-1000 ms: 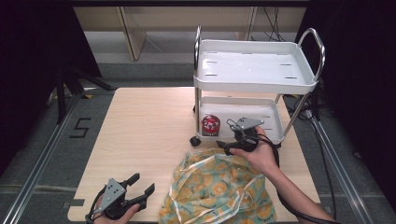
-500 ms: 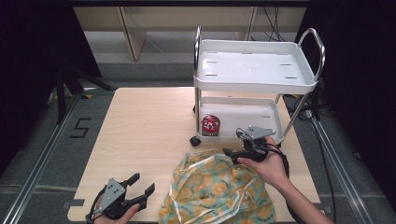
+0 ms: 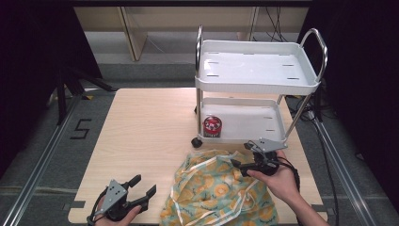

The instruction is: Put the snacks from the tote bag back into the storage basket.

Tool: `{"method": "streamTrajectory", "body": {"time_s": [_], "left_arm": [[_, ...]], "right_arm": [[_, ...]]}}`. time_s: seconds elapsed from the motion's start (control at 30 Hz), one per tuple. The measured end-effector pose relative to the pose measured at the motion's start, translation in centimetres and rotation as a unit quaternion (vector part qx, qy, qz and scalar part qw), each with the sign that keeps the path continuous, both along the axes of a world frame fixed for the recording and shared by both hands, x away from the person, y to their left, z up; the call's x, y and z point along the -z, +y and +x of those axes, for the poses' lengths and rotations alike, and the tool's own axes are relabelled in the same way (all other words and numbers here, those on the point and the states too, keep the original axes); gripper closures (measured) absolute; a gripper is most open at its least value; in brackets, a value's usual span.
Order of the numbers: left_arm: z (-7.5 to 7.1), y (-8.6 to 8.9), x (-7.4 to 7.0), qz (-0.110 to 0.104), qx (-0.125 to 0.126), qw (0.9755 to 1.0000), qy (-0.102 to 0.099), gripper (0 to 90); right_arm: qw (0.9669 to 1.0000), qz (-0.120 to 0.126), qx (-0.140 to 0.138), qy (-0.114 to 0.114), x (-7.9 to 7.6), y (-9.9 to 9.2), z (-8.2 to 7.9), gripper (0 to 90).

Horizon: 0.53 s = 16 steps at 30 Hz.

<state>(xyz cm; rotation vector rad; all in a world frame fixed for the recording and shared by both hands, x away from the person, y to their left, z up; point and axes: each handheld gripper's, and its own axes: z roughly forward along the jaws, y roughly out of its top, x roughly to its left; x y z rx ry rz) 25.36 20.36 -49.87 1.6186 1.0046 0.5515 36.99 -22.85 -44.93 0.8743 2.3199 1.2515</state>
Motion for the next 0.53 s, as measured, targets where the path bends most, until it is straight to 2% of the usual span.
{"method": "streamTrajectory", "body": {"time_s": [0.03, 0.17, 0.2, 0.27, 0.3, 0.33, 0.4, 0.53], "left_arm": [[0.0, 0.0, 0.0, 0.0, -0.001, 1.0, 0.0, 29.8], [0.0, 0.0, 0.0, -0.001, -0.001, 1.0, 0.0, 29.8], [0.0, 0.0, 0.0, 0.0, 0.0, 1.0, 0.0, 29.8], [-0.1, -0.1, 0.0, -0.001, -0.004, 1.0, 0.001, 29.8], [-0.1, -0.1, -0.1, 0.001, -0.005, 1.0, 0.002, 29.8], [-0.1, -0.1, -0.1, 0.002, -0.004, 1.0, 0.002, 29.8], [0.0, -0.1, 0.0, 0.003, 0.0, 1.0, 0.0, 29.8], [0.0, -0.1, 0.0, -0.003, 0.0, 1.0, -0.002, 29.8]], "right_arm": [[1.0, 0.002, 0.003, -0.005, 0.2, -0.1, -0.2, 21.3], [0.9997, 0.014, 0.012, 0.018, 0.8, -0.5, -1.1, 21.7], [0.9999, 0.01, 0.006, 0.006, 0.9, -0.8, -1.0, 21.9], [0.9996, 0.019, 0.012, 0.016, 1.2, -0.8, -1.5, 22.4], [0.9999, 0.016, 0.006, 0.003, 1.3, -1.0, -1.4, 22.7], [0.9999, 0.016, 0.003, 0.001, 1.3, -1.1, -1.4, 23.0], [0.9998, 0.019, -0.001, 0.002, 1.3, -1.2, -1.5, 23.4], [0.9996, 0.025, 0.007, 0.006, 1.3, -1.3, -1.7, 24.4]]}}
